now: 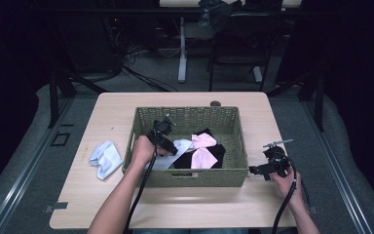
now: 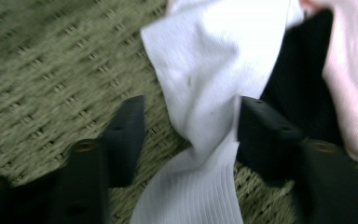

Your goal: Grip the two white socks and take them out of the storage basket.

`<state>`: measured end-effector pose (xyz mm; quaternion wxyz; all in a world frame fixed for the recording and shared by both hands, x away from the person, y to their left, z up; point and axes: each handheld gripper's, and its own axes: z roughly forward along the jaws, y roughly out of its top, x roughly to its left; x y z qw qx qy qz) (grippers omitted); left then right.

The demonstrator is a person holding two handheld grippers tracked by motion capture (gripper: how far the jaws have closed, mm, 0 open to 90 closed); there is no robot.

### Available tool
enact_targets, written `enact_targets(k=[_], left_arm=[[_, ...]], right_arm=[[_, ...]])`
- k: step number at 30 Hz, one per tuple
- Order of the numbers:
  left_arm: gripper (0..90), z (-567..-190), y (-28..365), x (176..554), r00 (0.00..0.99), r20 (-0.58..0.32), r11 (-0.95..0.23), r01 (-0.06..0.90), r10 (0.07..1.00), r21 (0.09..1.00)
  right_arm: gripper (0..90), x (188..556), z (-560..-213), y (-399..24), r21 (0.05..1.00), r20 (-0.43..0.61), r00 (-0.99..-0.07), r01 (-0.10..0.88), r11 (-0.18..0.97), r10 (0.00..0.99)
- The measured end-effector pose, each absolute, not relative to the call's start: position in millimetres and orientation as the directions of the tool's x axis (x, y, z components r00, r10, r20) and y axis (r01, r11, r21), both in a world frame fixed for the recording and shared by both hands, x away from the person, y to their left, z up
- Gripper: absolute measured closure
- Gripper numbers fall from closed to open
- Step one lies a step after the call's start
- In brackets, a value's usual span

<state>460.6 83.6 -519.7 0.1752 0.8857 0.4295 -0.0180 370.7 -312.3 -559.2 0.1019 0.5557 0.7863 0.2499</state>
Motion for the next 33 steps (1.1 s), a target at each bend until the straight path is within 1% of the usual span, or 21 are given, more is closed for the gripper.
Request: enact_targets(k=[1,3,6,7,19,26,33], left_arm=[[52.0,-519.6,83.1,460.7,0.639,-0.182,-0.578,0.761,0.748,0.295],[64.5,-519.6,81.0,459.4,0.645,-0.191,-0.587,0.758,0.74,0.286],[81.5,-515.0,80.8,456.5,0.657,-0.181,-0.592,0.745,0.732,0.307],[83.9,-512.0,81.1,455.0,0.656,-0.175,-0.588,0.743,0.734,0.318],[85.2,-453.6,98.3,443.2,0.662,-0.114,-0.546,0.693,0.741,0.471],[85.1,-426.2,107.4,440.4,0.656,-0.107,-0.518,0.674,0.747,0.526],[85.1,-404.3,114.6,436.4,0.652,-0.094,-0.509,0.666,0.752,0.546]], right_arm=[[5.8,370.7,-559.1,-312.2,0.506,0.118,-0.362,0.823,0.257,0.925],[5.8,370.5,-559.2,-312.0,0.51,0.116,-0.357,0.822,0.253,0.927],[5.8,370.4,-558.7,-312.5,0.502,0.118,-0.356,0.827,0.254,0.927],[5.8,370.3,-558.8,-312.5,0.505,0.122,-0.356,0.826,0.25,0.927],[5.8,370.2,-558.8,-312.0,0.51,0.118,-0.353,0.824,0.249,0.928],[5.8,370.1,-558.7,-312.0,0.515,0.121,-0.353,0.822,0.245,0.928],[5.8,370.0,-558.6,-311.9,0.509,0.118,-0.353,0.824,0.249,0.928]])
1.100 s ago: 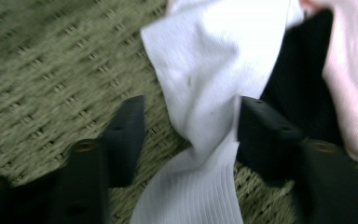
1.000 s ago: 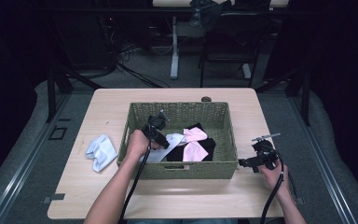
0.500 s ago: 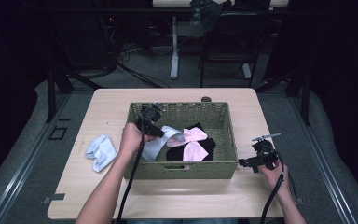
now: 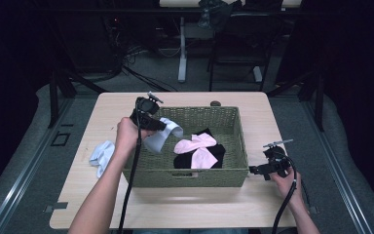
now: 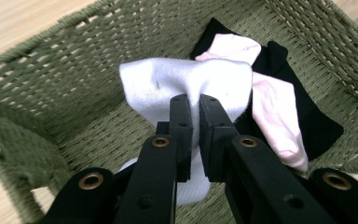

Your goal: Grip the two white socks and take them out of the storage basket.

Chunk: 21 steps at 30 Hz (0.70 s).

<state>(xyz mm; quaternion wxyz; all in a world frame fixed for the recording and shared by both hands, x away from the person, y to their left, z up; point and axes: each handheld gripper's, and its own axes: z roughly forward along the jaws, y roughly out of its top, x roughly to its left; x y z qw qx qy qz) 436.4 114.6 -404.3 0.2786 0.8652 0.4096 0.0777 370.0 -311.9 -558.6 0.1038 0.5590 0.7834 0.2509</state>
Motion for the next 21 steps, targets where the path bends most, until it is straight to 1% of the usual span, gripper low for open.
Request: enact_targets(k=[16,21], left_arm=[[85.1,-346.9,134.1,426.6,0.626,-0.033,-0.477,0.626,0.779,0.616],[85.1,-329.5,141.3,423.2,0.616,-0.004,-0.479,0.617,0.788,0.625]], right_arm=[[5.8,370.1,-558.9,-311.7,0.507,0.118,-0.356,0.824,0.252,0.927],[5.8,370.0,-558.4,-312.2,0.497,0.11,-0.355,0.829,0.257,0.928]])
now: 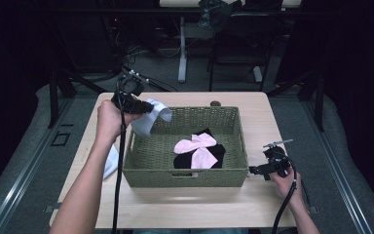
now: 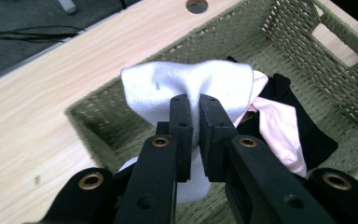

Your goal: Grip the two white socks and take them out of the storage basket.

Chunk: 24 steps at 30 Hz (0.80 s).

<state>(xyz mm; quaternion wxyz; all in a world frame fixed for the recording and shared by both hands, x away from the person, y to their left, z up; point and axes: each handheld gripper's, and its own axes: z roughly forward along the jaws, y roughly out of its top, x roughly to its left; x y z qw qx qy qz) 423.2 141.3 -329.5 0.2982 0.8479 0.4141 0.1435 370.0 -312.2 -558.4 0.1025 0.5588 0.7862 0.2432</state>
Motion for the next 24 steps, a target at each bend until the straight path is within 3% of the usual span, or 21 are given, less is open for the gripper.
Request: enact_targets(k=[24], left_arm=[[85.2,-300.7,227.2,390.1,0.45,0.044,-0.366,0.661,0.892,0.655]], right_arm=[[5.8,369.8,-558.3,-312.0,0.497,0.109,-0.352,0.829,0.256,0.93]])
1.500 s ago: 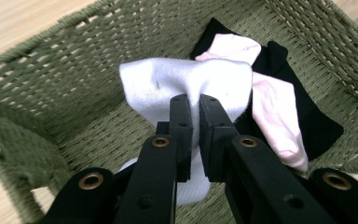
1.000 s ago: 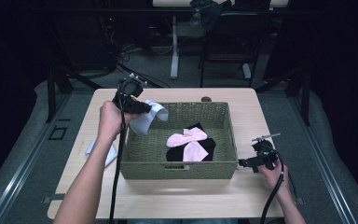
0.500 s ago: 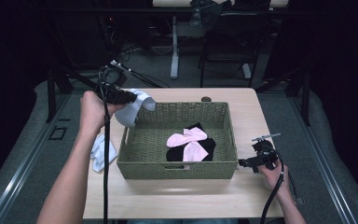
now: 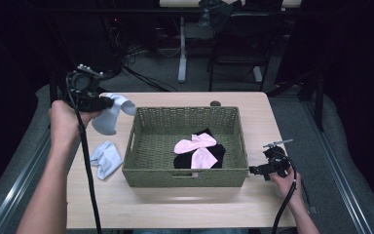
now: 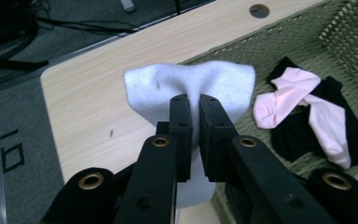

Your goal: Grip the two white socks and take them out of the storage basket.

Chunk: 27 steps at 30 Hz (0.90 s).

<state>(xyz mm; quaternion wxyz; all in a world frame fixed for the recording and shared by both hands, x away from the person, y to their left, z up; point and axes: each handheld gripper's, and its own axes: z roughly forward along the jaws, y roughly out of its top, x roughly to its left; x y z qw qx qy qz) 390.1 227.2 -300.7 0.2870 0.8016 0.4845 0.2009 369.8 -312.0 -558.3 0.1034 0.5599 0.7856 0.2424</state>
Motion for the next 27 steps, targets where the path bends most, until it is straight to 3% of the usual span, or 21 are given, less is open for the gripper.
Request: enact_targets(k=[13,27], left_arm=[[85.1,-335.4,271.9,377.0,0.348,0.021,-0.287,0.737,0.937,0.612],[85.0,-416.3,296.3,383.9,0.259,-0.038,-0.204,0.835,0.965,0.51]], right_arm=[[5.8,369.9,-558.7,-312.3,0.499,0.12,-0.35,0.83,0.248,0.929],[5.8,370.1,-559.1,-312.1,0.495,0.116,-0.35,0.831,0.252,0.93]])
